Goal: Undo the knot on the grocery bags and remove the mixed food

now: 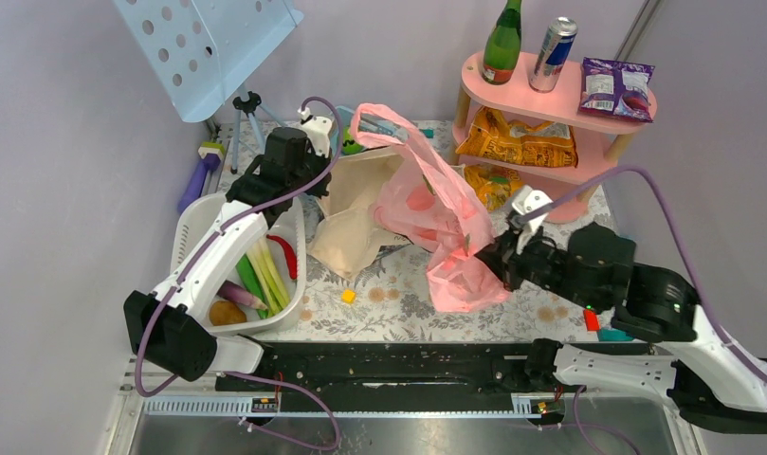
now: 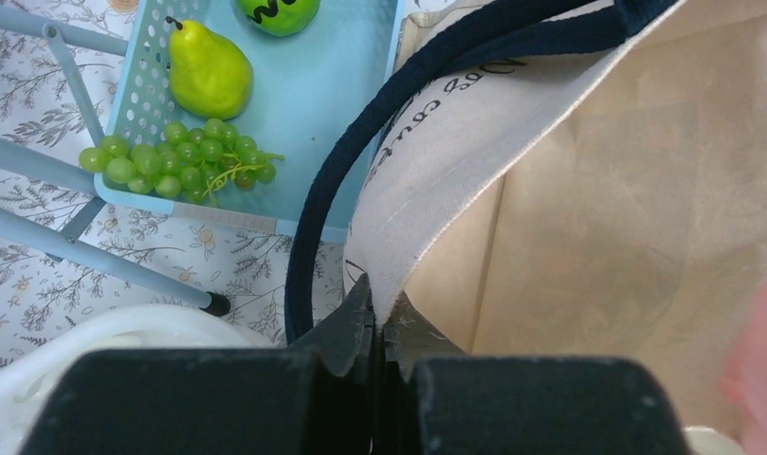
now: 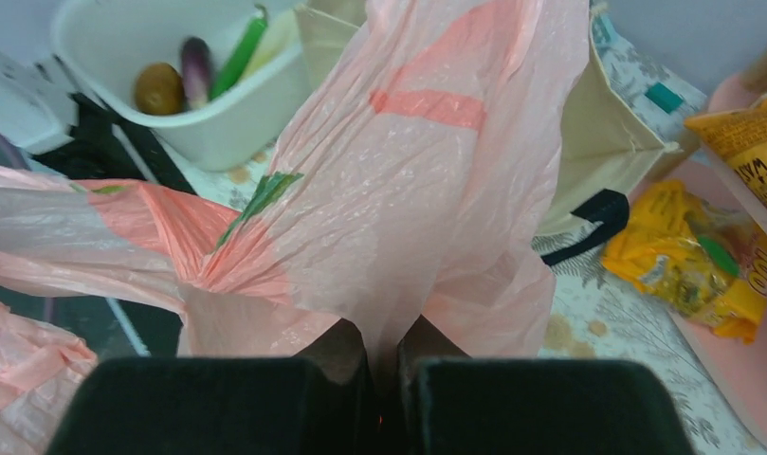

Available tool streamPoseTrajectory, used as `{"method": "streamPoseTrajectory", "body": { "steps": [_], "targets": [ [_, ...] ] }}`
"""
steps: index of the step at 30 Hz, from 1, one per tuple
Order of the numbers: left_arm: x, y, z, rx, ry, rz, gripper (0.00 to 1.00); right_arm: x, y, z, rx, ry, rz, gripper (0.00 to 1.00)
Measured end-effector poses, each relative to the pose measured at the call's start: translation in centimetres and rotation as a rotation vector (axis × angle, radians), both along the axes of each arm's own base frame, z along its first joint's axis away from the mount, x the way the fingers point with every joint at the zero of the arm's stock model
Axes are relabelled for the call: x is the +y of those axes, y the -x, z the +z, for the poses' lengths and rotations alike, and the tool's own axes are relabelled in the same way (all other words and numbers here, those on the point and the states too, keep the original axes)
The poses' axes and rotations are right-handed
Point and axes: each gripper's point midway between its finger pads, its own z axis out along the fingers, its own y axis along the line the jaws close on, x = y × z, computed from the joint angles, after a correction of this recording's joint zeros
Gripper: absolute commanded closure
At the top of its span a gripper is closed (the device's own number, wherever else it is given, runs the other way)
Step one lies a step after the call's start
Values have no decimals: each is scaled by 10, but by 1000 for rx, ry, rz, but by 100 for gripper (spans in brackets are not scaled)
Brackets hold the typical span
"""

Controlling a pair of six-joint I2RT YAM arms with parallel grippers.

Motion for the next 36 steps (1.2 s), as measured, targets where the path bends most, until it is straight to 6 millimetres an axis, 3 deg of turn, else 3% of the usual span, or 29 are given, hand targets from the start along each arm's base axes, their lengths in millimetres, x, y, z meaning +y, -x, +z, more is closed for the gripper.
{"method": "streamPoseTrajectory", "body": {
  "steps": [10, 17, 21, 25, 32, 36],
  "targets": [
    [-7, 3, 2, -4, 9, -54, 100, 7, -48, -43, 124, 133, -83, 100],
    [-8, 4, 3, -8, 10, -69, 100, 48, -59, -48, 347, 133, 94, 100],
    [-10, 5, 3, -7, 12, -76, 100, 63, -76, -56, 472, 129, 115, 100],
    [-11, 6, 3, -6, 15, -82, 100, 78, -105, -64, 559, 117, 70, 100],
    [-14, 8, 4, -1, 27, -103, 100, 113, -183, -65, 531, 90, -55, 100],
    [-16, 8, 4, 2, 32, -110, 100, 123, -227, -92, 456, 99, -161, 100]
  ]
}}
